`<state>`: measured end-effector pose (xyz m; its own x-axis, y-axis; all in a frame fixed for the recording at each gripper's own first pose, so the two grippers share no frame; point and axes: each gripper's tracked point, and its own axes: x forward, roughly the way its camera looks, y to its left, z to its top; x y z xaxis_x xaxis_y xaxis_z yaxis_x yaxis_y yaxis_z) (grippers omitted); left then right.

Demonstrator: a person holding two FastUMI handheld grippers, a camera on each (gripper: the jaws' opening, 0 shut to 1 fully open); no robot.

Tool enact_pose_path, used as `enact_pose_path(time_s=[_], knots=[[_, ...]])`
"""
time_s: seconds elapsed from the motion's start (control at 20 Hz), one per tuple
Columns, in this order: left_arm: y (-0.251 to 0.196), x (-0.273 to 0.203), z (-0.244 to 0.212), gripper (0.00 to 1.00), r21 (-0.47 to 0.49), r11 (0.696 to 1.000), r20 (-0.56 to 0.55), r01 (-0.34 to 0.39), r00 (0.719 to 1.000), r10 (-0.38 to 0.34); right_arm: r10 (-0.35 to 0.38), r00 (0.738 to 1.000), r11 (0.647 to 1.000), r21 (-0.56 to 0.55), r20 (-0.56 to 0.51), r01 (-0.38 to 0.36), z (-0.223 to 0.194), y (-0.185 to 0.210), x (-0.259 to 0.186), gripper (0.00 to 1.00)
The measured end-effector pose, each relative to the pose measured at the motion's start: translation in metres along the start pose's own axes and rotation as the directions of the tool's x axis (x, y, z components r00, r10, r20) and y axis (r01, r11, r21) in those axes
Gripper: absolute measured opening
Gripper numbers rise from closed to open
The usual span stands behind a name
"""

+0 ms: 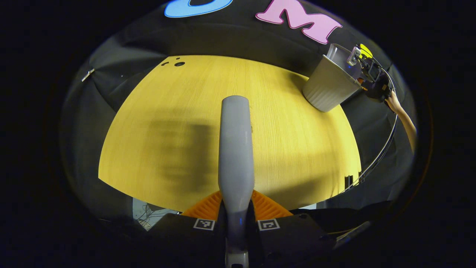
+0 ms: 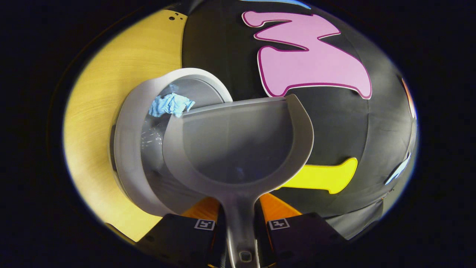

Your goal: Pick up the small broom and dustpan from the desktop, sweep the trash into the dustpan with the broom, and then empty the trash into the garbage bin.

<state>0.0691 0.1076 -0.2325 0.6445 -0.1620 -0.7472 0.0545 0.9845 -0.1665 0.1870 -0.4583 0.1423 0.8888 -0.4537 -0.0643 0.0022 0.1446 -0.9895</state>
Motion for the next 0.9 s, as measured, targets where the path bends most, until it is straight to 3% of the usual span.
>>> enact_pose_path(time_s=[0.2, 0.4, 0.45, 0.5, 0.65, 0.8, 0.85, 0.9], knots=[[0.0, -0.005, 0.005, 0.31, -0.012, 1.0, 0.029, -0.016, 0.999, 0.016, 0.052, 0.998, 0.983, 0.179, -0.018, -0.048, -0.007, -0.021, -0.001, 0.37], [0.001, -0.006, 0.011, 0.27, -0.021, 1.0, 0.058, -0.018, 0.998, 0.019, 0.064, 0.997, 0.935, 0.352, -0.033, -0.048, -0.012, -0.066, -0.014, 0.37], [0.001, -0.006, 0.012, 0.24, -0.025, 1.0, 0.06, -0.016, 0.998, 0.017, 0.071, 0.997, 0.915, 0.4, -0.039, -0.049, -0.014, -0.075, -0.018, 0.37], [0.002, -0.008, 0.014, 0.28, -0.025, 1.0, 0.065, -0.015, 0.998, 0.016, 0.08, 0.996, 0.889, 0.455, -0.046, -0.05, -0.016, -0.087, -0.02, 0.4], [0.012, -0.007, 0.021, 0.28, -0.024, 1.0, 0.081, -0.01, 0.997, 0.011, 0.123, 0.991, 0.763, 0.643, -0.055, -0.059, -0.032, -0.127, -0.036, 0.37], [0.024, -0.012, 0.025, 0.28, -0.03, 1.0, 0.1, 0.0, 0.995, 0.003, 0.187, 0.982, 0.564, 0.816, 0.022, -0.125, -0.026, -0.153, -0.039, 0.37], [0.029, -0.013, 0.027, 0.31, -0.032, 0.999, 0.108, 0.003, 0.994, 0.0, 0.201, 0.978, 0.504, 0.851, 0.051, -0.148, -0.022, -0.16, -0.044, 0.37], [0.034, -0.013, 0.027, 0.28, -0.031, 1.0, 0.111, 0.006, 0.994, -0.002, 0.213, 0.974, 0.456, 0.874, 0.074, -0.166, -0.02, -0.166, -0.045, 0.37]])
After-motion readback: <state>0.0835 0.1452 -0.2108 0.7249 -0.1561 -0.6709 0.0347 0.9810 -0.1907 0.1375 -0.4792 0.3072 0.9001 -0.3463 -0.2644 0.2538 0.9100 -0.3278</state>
